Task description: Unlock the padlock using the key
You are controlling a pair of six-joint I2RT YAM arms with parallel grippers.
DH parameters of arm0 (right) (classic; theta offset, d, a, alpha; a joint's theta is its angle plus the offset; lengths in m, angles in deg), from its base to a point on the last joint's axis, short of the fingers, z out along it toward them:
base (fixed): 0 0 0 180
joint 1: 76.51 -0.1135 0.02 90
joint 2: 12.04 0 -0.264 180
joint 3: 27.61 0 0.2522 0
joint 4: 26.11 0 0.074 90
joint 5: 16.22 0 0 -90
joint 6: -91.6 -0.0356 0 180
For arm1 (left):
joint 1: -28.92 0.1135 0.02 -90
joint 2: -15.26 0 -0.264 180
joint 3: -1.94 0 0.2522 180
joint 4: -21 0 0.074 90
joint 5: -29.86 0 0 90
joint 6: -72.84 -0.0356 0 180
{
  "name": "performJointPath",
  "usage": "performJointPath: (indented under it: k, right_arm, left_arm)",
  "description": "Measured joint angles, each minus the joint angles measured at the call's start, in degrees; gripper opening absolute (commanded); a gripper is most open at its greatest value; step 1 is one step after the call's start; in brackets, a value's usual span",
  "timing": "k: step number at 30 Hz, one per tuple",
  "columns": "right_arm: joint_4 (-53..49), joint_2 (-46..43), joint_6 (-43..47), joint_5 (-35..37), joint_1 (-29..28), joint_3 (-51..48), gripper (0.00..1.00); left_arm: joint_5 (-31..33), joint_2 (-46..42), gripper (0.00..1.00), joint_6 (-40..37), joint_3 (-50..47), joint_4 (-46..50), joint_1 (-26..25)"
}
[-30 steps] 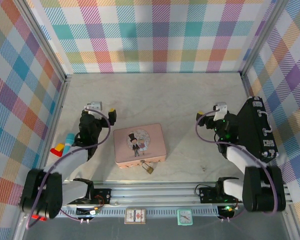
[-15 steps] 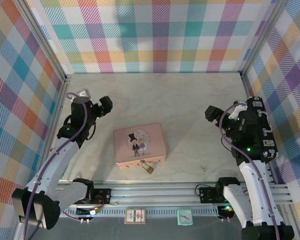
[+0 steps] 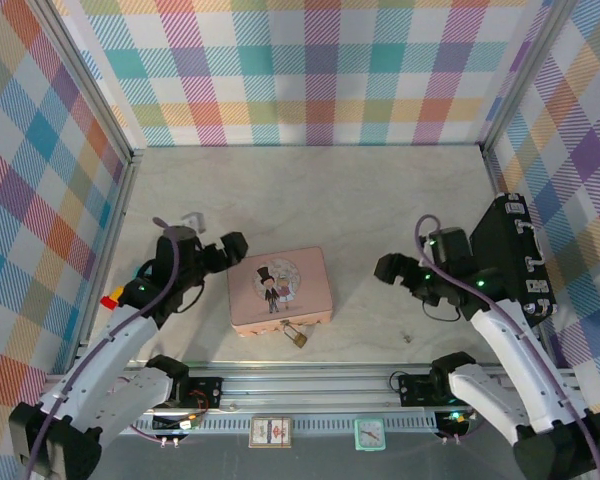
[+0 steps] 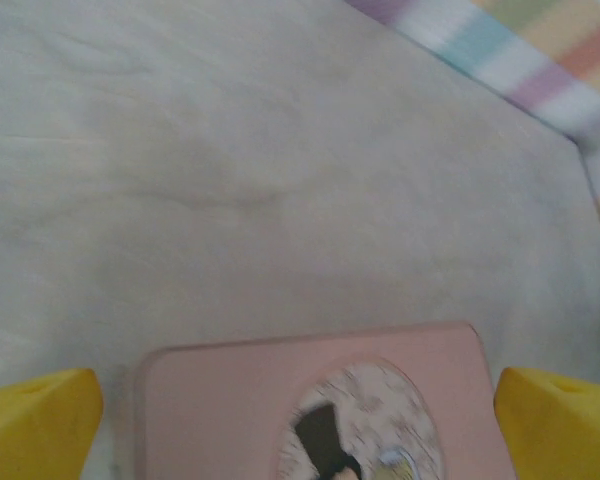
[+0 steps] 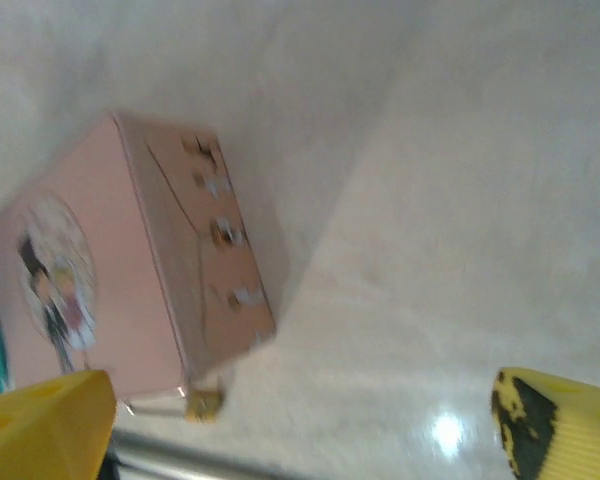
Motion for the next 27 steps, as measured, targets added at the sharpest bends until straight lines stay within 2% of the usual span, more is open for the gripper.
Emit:
performJointPath:
  k: [4,14,27]
  right_arm:
    - [-5.0,2.2,-6.0,5.0,-6.1,-2.6,0.84]
    - [-10.8,5.0,-19.4,11.4,-14.2,-9.4,0.59]
    - [-8.4,14.7,-25.8,16.3,-16.0,-12.1,0.36]
  left_arm:
    - [0.7,-0.9,1.0,-2.1,-3.1,-5.1,-4.8]
    - [1.6,-1.8,1.0,-5.3,-10.1,-14.7,-5.6]
    - [2.8,-6.8,1.0,-6.4,-12.7,-17.7,-5.6]
